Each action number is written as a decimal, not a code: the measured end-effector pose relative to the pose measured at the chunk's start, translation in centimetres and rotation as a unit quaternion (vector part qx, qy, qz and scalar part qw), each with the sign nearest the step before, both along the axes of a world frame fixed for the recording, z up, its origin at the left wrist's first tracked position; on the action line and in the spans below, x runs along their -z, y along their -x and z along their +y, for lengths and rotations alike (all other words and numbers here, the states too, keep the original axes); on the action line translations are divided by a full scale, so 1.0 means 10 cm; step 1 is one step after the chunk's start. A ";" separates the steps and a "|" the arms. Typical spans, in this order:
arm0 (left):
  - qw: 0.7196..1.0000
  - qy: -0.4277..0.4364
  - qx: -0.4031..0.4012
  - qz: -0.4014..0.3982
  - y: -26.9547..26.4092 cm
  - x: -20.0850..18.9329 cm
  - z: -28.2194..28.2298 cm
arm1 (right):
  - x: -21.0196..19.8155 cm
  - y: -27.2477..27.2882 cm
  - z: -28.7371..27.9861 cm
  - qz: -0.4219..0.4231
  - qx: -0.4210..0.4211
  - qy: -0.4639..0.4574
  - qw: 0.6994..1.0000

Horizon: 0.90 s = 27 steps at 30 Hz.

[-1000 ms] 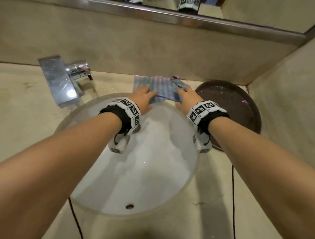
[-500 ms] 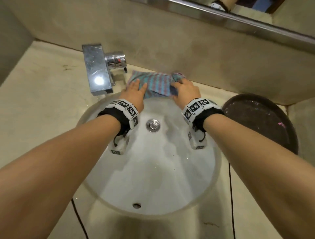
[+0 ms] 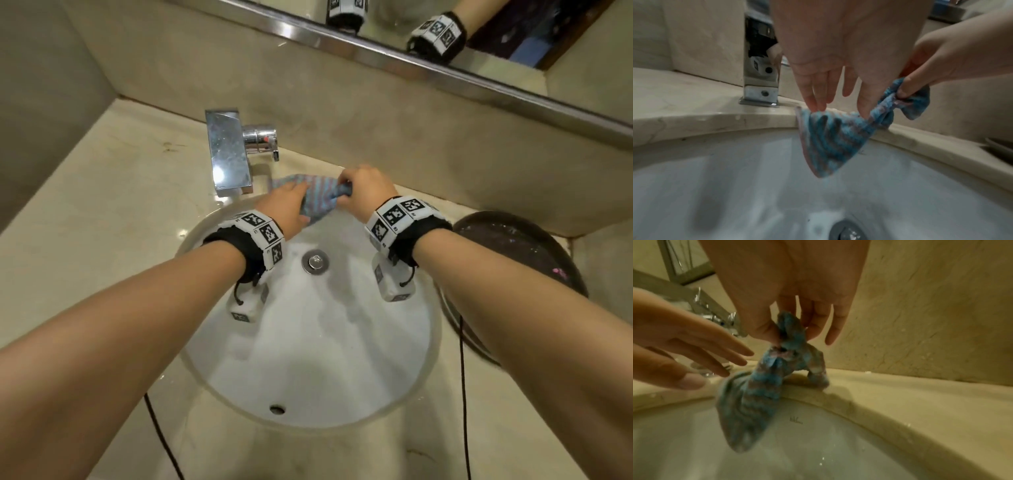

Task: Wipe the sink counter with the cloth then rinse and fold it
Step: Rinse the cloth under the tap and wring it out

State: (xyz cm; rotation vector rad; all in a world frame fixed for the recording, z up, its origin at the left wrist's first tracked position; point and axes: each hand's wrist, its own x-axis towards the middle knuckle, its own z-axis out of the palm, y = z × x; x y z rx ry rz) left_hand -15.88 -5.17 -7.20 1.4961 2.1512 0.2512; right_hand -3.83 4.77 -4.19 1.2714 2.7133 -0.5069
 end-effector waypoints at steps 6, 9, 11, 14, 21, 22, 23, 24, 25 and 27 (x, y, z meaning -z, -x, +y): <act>0.999 -0.027 -0.009 -0.041 -0.19 -0.36 0.13 | -0.59 -0.19 -0.11 0.086 -0.008 0.034 0.996; 0.973 -0.060 -0.029 -0.221 -0.32 -0.45 0.16 | -0.85 -0.32 -0.14 0.119 -0.005 0.046 0.992; 0.954 -0.065 -0.036 -0.290 -0.41 -0.52 0.17 | -1.00 -0.45 -0.15 0.143 0.008 0.050 0.988; 0.967 -0.050 0.008 -0.250 -0.53 -0.66 0.17 | -1.18 -0.64 -0.14 0.156 0.020 0.053 0.986; 0.981 -0.101 -0.014 -0.167 -0.47 -0.96 0.25 | -1.38 -0.97 -0.12 0.026 0.050 0.029 0.998; 0.979 -0.118 -0.016 -0.165 -0.46 -1.01 0.25 | -1.34 -1.01 -0.14 0.001 0.057 0.037 0.998; 0.978 -0.131 -0.012 -0.163 -0.46 -1.07 0.26 | -1.29 -1.03 -0.17 -0.013 0.059 0.046 0.997; 0.975 -0.144 -0.003 -0.167 -0.46 -1.13 0.26 | -1.24 -1.03 -0.21 -0.010 0.062 0.057 0.996; 0.971 -0.153 0.006 -0.182 -0.47 -1.19 0.26 | -1.19 -1.02 -0.25 0.006 0.064 0.074 0.995; 0.962 -0.159 0.019 -0.220 -0.49 -1.30 0.24 | -1.13 -0.96 -0.37 0.064 0.065 0.105 0.990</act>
